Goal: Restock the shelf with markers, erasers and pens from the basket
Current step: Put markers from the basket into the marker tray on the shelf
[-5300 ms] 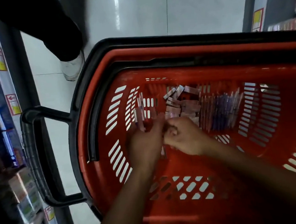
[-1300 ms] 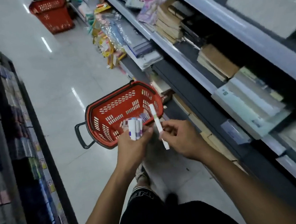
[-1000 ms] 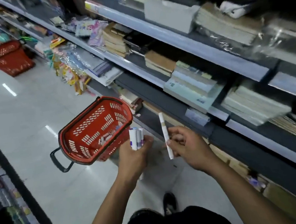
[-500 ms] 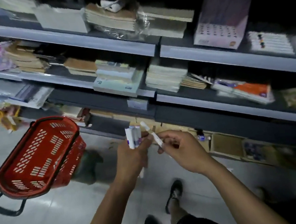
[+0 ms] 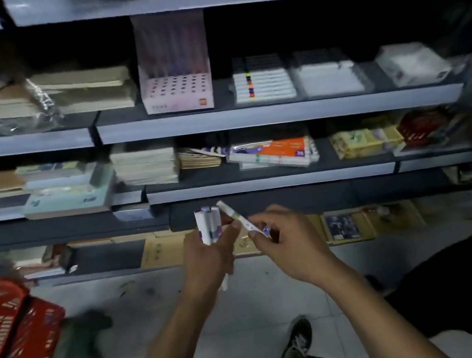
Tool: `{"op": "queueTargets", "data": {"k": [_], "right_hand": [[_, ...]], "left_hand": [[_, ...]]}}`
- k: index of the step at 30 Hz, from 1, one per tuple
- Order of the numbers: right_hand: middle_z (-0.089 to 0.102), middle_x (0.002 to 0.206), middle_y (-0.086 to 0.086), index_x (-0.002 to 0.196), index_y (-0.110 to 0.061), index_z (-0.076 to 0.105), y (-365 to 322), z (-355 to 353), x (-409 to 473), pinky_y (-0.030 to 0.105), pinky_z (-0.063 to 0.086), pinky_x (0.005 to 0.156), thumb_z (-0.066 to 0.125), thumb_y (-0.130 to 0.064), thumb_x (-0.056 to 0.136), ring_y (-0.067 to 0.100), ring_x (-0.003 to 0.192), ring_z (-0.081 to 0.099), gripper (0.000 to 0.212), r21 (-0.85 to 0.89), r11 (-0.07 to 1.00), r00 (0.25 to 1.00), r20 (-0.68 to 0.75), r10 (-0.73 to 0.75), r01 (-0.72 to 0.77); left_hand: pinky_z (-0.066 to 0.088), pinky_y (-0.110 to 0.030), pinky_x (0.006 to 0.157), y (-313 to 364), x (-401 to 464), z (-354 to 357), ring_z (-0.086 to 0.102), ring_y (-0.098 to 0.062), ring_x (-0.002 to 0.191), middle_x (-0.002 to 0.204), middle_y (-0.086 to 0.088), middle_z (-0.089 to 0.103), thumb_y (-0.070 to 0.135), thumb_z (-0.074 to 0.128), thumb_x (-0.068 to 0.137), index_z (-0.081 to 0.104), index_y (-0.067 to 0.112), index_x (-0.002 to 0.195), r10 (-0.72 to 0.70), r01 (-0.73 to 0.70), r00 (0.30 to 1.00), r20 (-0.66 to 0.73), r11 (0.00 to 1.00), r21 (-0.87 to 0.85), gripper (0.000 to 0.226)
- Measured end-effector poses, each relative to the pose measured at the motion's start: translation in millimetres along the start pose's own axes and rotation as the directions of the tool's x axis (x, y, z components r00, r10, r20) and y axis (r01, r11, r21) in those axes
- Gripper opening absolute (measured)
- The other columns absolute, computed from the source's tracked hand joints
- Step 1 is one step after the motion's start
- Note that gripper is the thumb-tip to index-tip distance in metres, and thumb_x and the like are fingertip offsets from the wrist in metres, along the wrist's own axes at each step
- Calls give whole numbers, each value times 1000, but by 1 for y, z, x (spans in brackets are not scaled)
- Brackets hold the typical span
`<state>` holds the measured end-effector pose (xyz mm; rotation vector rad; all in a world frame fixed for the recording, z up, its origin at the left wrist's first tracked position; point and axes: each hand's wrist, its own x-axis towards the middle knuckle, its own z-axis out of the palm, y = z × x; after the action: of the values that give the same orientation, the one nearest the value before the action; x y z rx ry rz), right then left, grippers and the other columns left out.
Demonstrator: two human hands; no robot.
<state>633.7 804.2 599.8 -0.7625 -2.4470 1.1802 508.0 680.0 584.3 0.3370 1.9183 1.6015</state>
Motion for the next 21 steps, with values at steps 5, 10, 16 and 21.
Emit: {"op": "queueTargets", "data": {"k": [5,10,16,21], "right_hand": [[62,88,-18,114,-36,71,51,-77,22,21,48,62,76,-28,91,2,77,61,24,-44,999,999,-40,18,-20],[64,89,-19,103,-35,70,86,-140,44,16,48,61,76,-28,91,2,81,63,15,-70,997,997,-75,-19,14],[63,87,-27,103,-35,69,111,-180,74,8,43,54,77,-27,92,-1,70,63,16,30,998,990,-133,52,-49],[67,86,-14,113,-35,65,111,-194,108,21,57,64,76,-29,93,4,75,70,24,215,969,973,-168,159,-121]], "left_hand": [[49,-34,47,21,18,91,55,-21,47,55,-9,60,38,81,90,72,23,70,26,-27,999,19,999,27,27],[48,-31,50,43,38,159,55,-14,48,55,1,62,34,79,92,73,15,81,42,-42,999,8,998,43,23],[50,-32,47,60,62,201,54,-14,48,57,0,60,36,77,94,72,31,79,104,-107,991,81,994,32,17],[46,-33,45,67,93,215,50,-18,46,54,-5,55,45,77,87,71,21,77,111,-112,981,157,994,-1,26]]}}
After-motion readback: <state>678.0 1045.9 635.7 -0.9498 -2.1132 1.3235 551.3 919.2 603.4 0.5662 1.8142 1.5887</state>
